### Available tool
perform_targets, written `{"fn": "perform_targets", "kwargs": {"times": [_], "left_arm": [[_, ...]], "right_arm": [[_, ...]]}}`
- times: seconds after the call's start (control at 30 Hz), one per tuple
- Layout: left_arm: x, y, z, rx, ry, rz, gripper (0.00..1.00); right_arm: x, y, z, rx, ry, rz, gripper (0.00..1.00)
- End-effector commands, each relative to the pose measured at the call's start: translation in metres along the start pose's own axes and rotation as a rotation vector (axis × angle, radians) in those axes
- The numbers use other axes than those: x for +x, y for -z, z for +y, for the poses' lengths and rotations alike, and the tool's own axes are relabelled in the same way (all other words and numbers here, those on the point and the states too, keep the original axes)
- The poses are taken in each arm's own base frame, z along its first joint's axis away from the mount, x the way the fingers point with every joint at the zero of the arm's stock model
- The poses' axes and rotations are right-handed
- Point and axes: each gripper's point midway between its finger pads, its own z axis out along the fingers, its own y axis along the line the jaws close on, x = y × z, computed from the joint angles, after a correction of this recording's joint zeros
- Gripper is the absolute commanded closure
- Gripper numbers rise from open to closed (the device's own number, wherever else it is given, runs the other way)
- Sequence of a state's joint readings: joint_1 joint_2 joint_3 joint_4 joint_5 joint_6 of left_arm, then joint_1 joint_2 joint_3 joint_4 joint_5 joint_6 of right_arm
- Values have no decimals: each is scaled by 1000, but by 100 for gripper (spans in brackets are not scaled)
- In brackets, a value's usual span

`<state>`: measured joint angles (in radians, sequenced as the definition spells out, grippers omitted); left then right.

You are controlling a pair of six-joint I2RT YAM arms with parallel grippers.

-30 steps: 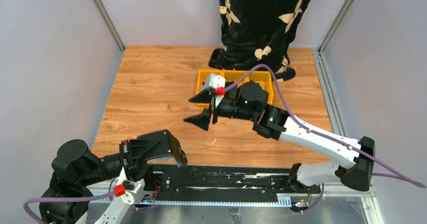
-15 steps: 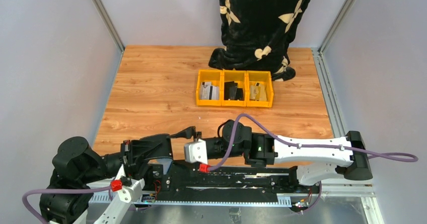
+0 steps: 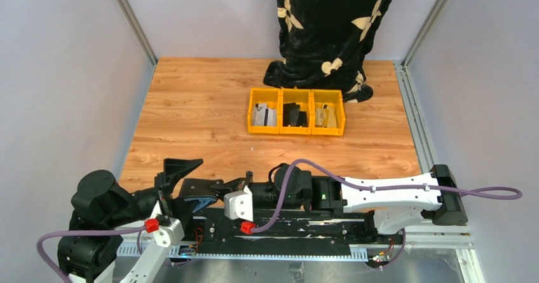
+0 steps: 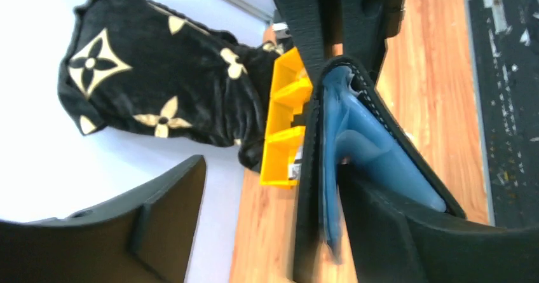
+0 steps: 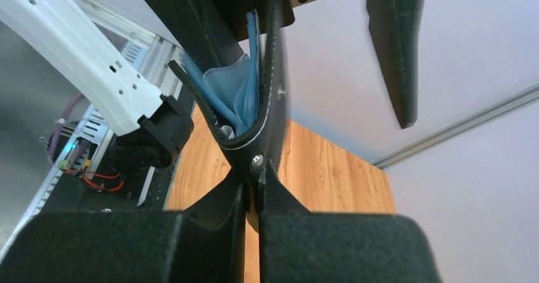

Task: Take the credit cards out of the card holder
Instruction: Close the card holder, then place the card holder at the center of the board.

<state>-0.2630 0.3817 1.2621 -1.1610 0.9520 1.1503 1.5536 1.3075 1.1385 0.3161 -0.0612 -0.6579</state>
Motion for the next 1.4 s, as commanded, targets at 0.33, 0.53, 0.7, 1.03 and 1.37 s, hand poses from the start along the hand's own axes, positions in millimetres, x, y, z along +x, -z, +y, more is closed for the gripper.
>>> {"fn": "perform_targets", "kwargs": {"times": [0.33, 0.53, 0.7, 1.03, 1.37], "left_arm": [[98, -7, 4, -77, 374, 358, 0], [139, -13, 24, -248, 613, 470, 0], [190, -9, 26, -370, 693, 640, 0], [247, -5, 3, -449, 767, 808, 0], [336, 11, 6, -773, 907, 850, 0]], "right_arm": [[162, 86, -34, 355, -791, 316, 100], [234, 110, 3, 343, -1242, 404, 92], [257, 94, 34, 209, -1523, 435, 83], [314, 164, 19, 557, -1444, 831, 22], [275, 326, -88, 1297, -815, 910, 15]]}}
